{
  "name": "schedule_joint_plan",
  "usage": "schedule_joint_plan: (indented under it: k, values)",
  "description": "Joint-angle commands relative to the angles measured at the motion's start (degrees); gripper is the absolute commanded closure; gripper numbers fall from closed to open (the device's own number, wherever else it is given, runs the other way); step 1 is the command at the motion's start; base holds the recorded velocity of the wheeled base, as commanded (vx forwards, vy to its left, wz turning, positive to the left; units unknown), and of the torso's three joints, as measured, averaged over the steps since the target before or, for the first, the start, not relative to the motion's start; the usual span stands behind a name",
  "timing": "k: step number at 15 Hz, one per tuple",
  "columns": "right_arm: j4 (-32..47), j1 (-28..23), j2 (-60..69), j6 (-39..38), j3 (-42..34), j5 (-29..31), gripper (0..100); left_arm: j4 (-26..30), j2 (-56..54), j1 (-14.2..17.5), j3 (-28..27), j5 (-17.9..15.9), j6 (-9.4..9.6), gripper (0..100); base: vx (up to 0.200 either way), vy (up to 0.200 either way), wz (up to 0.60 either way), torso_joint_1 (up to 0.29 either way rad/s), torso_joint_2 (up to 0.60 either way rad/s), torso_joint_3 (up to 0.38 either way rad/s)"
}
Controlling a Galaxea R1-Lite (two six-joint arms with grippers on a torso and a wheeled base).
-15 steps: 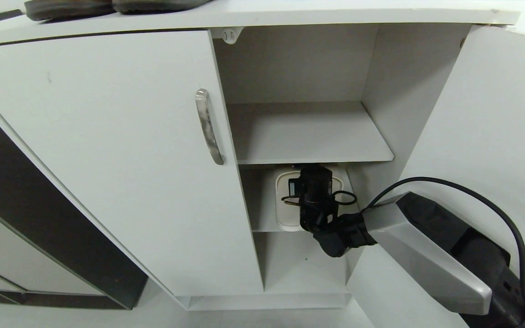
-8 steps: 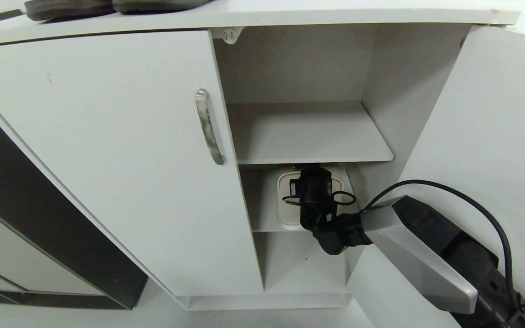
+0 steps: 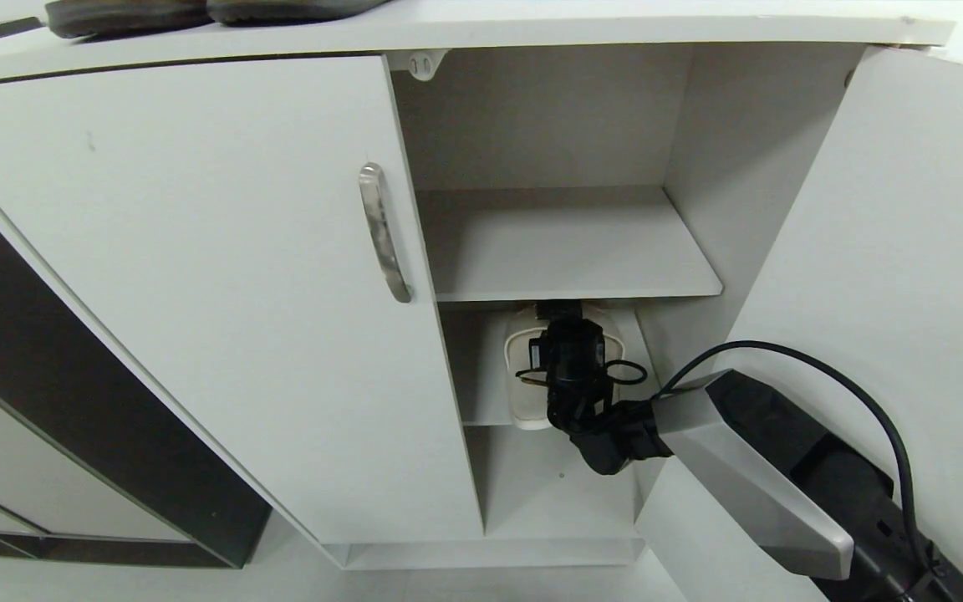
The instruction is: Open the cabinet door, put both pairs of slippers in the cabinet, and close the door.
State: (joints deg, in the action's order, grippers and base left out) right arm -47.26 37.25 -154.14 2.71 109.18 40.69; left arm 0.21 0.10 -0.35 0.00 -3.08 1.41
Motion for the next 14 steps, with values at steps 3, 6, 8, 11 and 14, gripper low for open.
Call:
schedule_joint_plan:
  k: [3, 6, 8, 11, 14]
  values:
    - [-0.4, 0.0, -0.1, 0.1, -0.4, 0.1, 0, 0.0, 0.1, 0.0, 0.0, 0.0, -0.1, 100, 0.0, 0.0, 0.0, 0.0, 0.0, 0.0]
    - [-1.7, 0.3, 1.6, 0.1, -3.4, 0.2, 0, 0.0, 0.1, 0.0, 0.0, 0.0, -0.1, 100, 0.0, 0.0, 0.0, 0.0, 0.0, 0.0]
    - [-4.3, 0.9, 2.6, 0.2, -8.3, 0.3, 0, 0.0, 0.1, 0.0, 0.0, 0.0, -0.01, 100, 0.0, 0.0, 0.0, 0.0, 0.0, 0.0]
    - [-11.0, 1.9, 7.0, 0.3, -18.8, 0.3, 0, 0.1, 0.1, 0.0, 0.0, 0.0, -0.1, 100, 0.0, 0.0, 0.0, 0.0, 0.0, 0.0]
    - [-18.7, 4.4, 13.5, 0.3, -31.6, 0.4, 0, 0.1, 0.1, 0.0, 0.0, 0.0, -0.1, 100, 0.0, 0.0, 0.0, 0.0, 0.0, 0.0]
